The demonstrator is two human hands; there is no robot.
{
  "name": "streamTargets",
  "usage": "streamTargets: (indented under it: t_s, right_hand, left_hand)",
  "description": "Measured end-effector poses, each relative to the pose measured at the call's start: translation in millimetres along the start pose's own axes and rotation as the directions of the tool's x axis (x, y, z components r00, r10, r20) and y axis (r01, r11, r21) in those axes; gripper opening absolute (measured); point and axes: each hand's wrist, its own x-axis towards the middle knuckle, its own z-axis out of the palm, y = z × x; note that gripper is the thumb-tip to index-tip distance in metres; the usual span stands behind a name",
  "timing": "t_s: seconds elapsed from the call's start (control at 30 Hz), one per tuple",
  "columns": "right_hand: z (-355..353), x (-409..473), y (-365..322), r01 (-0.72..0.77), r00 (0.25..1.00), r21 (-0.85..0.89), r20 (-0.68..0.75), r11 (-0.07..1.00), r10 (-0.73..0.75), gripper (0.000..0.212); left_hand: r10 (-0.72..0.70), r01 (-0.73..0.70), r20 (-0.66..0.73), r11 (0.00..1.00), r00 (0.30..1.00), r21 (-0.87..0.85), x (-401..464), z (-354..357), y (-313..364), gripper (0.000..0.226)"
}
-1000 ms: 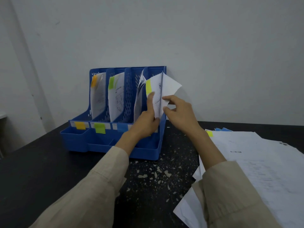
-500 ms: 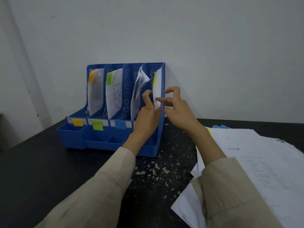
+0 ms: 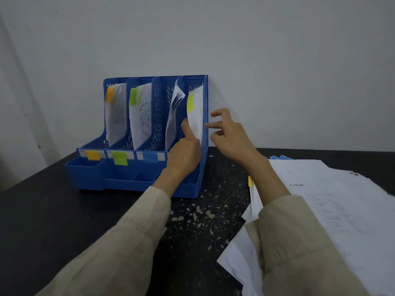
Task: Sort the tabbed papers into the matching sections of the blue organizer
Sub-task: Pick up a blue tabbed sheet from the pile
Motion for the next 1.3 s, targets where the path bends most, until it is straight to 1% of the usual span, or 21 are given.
streamTargets:
  t_s: [0.07, 0.13, 0.23, 0.3, 0.37, 0.43, 0.47, 0.53, 0.57, 0.63, 0.67, 0.7, 0.73, 0.77, 0.83, 0.93, 1.03, 1.1, 1.2, 1.23, 1.3]
  right_hand:
    - [-2, -1, 0, -0.012, 1.0, -0.013, 0.01, 1.0, 0.012, 0.043]
    - [-7, -3, 0, -0.029, 1.0, -0.015, -0.006, 0.999, 0.029, 0.043]
    - [-25, -9, 3, -0.067, 0.997, -0.029, -0.052, 0.997, 0.065, 0.041]
    - [-42, -14, 7, -0.098, 0.992, -0.076, -0.088, 0.992, 0.091, 0.04]
    - [-63, -25, 14, -0.154, 0.98, -0.115, -0.144, 0.981, 0.137, 0.035]
    - [-83, -41, 25, -0.235, 0.959, -0.151, -0.197, 0.96, 0.204, 0.028]
    - [-93, -52, 33, -0.294, 0.944, -0.19, -0.215, 0.937, 0.252, 0.025]
    - [-112, -74, 50, -0.439, 0.894, -0.286, -0.228, 0.852, 0.385, 0.022]
    - [-122, -85, 59, -0.53, 0.848, -0.353, -0.226, 0.771, 0.479, 0.024]
    - [-140, -106, 75, -0.667, 0.713, -0.516, -0.229, 0.538, 0.663, 0.038]
    - [-147, -115, 80, -0.702, 0.643, -0.566, -0.245, 0.431, 0.726, 0.045]
    - [-154, -124, 83, -0.723, 0.589, -0.593, -0.262, 0.354, 0.764, 0.051]
    - [-158, -131, 87, -0.738, 0.551, -0.601, -0.272, 0.308, 0.789, 0.054]
    - [-163, -136, 91, -0.754, 0.524, -0.589, -0.274, 0.29, 0.806, 0.057]
    - [-169, -139, 97, -0.802, 0.49, -0.51, -0.262, 0.311, 0.832, 0.06]
    - [-171, -137, 99, -0.821, 0.494, -0.456, -0.266, 0.343, 0.828, 0.061]
    - [-169, -134, 97, -0.816, 0.541, -0.415, -0.309, 0.401, 0.782, 0.066]
    - [-169, -131, 96, -0.801, 0.592, -0.37, -0.363, 0.472, 0.72, 0.051]
    - [-171, -127, 93, -0.738, 0.674, -0.42, -0.495, 0.528, 0.548, 0.012]
    - [-172, -126, 93, -0.71, 0.7, -0.44, -0.527, 0.549, 0.483, 0.008]
    - [-173, -125, 89, -0.642, 0.748, -0.45, -0.543, 0.62, 0.382, 0.013]
  left_hand:
    - [0.022, -0.023, -0.01, 0.992, 1.0, -0.122, -7, -6, 0, 0.065]
    - [0.037, -0.048, -0.063, 0.982, 0.997, -0.18, -17, -12, 2, 0.069]
    - [0.051, -0.105, -0.241, 0.971, 0.969, -0.215, -29, -20, 6, 0.066]
    - [0.144, -0.231, -0.358, 0.949, 0.922, -0.214, -35, -23, 13, 0.06]
    - [0.298, -0.387, -0.396, 0.907, 0.869, -0.167, -40, -23, 26, 0.049]
    - [0.449, -0.509, -0.323, 0.851, 0.833, -0.131, -47, -19, 44, 0.038]
    - [0.504, -0.545, -0.236, 0.824, 0.831, -0.155, -51, -14, 53, 0.034]
    - [0.581, -0.565, -0.008, 0.788, 0.814, -0.244, -61, -2, 65, 0.026]
    - [0.606, -0.562, 0.109, 0.78, 0.788, -0.275, -65, 6, 67, 0.023]
    - [0.627, -0.553, 0.315, 0.778, 0.713, -0.298, -70, 21, 66, 0.021]
    - [0.623, -0.542, 0.4, 0.782, 0.672, -0.308, -72, 25, 65, 0.021]
    - [0.618, -0.531, 0.464, 0.785, 0.635, -0.318, -74, 30, 63, 0.022]
    - [0.611, -0.523, 0.509, 0.788, 0.606, -0.324, -75, 33, 62, 0.023]
    - [0.604, -0.518, 0.538, 0.792, 0.588, -0.324, -77, 35, 62, 0.026]
    - [0.58, -0.507, 0.578, 0.806, 0.575, -0.305, -79, 39, 61, 0.034]
    - [0.54, -0.522, 0.632, 0.819, 0.556, -0.241, -83, 41, 63, 0.044]
    - [0.486, -0.558, 0.696, 0.816, 0.528, -0.147, -85, 43, 65, 0.05]
    - [0.475, -0.566, 0.706, 0.815, 0.525, -0.127, -86, 43, 66, 0.052]
    - [0.473, -0.557, 0.704, 0.82, 0.53, -0.131, -87, 43, 64, 0.057]
    - [0.474, -0.543, 0.697, 0.827, 0.538, -0.143, -86, 43, 64, 0.059]
    - [0.481, -0.488, 0.667, 0.85, 0.569, -0.197, -84, 40, 63, 0.06]
